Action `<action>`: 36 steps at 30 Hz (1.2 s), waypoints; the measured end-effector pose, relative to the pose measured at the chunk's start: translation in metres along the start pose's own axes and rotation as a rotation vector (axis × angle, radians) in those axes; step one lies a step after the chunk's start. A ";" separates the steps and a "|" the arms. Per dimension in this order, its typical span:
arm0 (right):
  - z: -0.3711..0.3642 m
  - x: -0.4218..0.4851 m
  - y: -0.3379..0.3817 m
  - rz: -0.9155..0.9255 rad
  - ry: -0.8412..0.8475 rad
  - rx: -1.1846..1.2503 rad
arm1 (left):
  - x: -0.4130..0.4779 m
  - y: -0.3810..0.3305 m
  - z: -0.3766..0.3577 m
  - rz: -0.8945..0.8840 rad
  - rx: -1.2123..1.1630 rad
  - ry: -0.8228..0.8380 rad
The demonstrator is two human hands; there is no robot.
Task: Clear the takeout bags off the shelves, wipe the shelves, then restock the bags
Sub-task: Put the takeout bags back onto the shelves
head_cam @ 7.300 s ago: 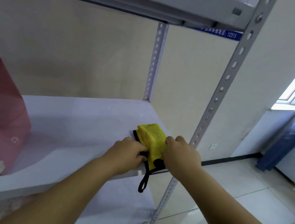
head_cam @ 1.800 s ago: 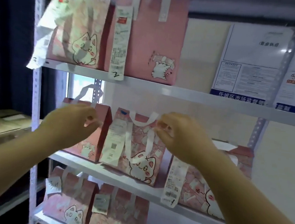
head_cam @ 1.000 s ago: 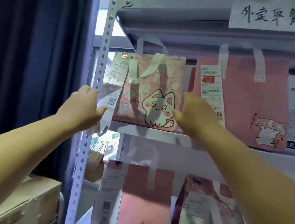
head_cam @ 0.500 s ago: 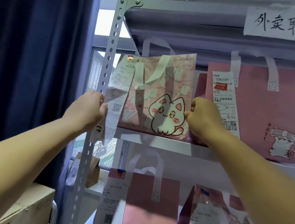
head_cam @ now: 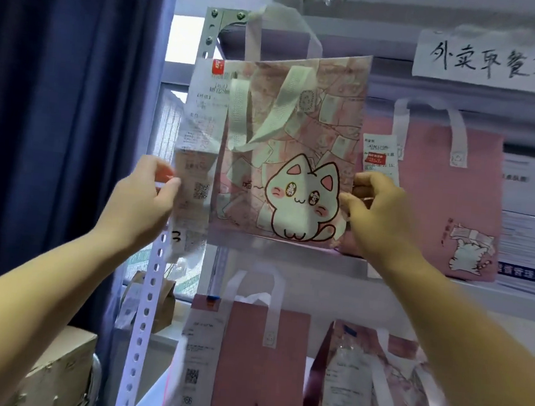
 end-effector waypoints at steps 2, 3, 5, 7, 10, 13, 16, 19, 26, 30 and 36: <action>0.012 -0.007 0.007 0.026 -0.014 0.026 | -0.011 -0.014 0.013 -0.027 -0.038 -0.007; 0.018 -0.010 0.010 0.038 -0.019 0.041 | -0.017 -0.022 0.019 -0.046 -0.048 -0.005; 0.032 -0.016 0.018 0.058 -0.019 0.085 | -0.027 -0.038 0.032 -0.067 -0.067 -0.013; 0.049 -0.022 0.023 0.077 -0.013 0.139 | -0.040 -0.058 0.046 -0.066 -0.096 -0.037; 0.083 -0.030 0.031 0.109 -0.008 0.191 | -0.057 -0.093 0.061 -0.056 -0.132 -0.081; 0.124 -0.036 0.031 0.089 -0.011 0.237 | -0.075 -0.135 0.065 -0.065 -0.159 -0.120; 0.175 -0.043 0.023 0.079 -0.058 0.205 | -0.093 -0.173 0.056 -0.072 -0.192 -0.137; 0.229 -0.051 0.009 0.113 -0.118 0.089 | -0.113 -0.216 0.037 -0.101 -0.252 -0.110; 0.333 -0.067 -0.047 0.004 -0.223 -0.074 | -0.152 -0.291 -0.042 -0.110 -0.342 0.026; 0.374 -0.066 -0.087 -0.098 -0.258 -0.195 | -0.165 -0.332 -0.091 -0.166 -0.289 0.090; 0.409 -0.060 -0.149 -0.215 -0.289 -0.324 | -0.167 -0.359 -0.176 -0.153 -0.305 0.222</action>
Point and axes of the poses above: each hand's wrist, its own x-axis towards the middle knuckle, its own z-axis out of the back of the hand, y = z × x, the point moved 9 cm from there along x, towards the middle knuckle, and after that the axes turned 2 degrees about -x, right-handed, at the moved point
